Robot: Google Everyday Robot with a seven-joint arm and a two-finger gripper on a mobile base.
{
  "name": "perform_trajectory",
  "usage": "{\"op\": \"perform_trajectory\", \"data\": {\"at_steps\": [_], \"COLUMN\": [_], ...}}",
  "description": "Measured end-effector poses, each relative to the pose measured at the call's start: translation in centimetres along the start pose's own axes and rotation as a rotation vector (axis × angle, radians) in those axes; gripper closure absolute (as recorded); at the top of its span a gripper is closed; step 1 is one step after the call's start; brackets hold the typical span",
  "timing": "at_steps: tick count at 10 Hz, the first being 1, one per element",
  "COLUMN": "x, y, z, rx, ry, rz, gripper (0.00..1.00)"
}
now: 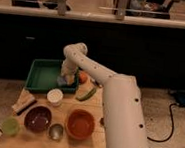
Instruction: Wipe tray with sponge
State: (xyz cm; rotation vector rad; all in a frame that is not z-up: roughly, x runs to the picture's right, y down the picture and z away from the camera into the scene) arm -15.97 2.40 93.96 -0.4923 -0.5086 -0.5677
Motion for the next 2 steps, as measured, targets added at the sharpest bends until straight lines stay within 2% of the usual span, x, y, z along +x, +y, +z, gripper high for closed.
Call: {"op": "perform_trajectory", "data": {"at_steps": [2], "x": [-0.01], "y": [0.01], "z": [0.03], "rx": [0.000], "ry": [0.000], "rz": [0.000], "gripper": [1.00]}}
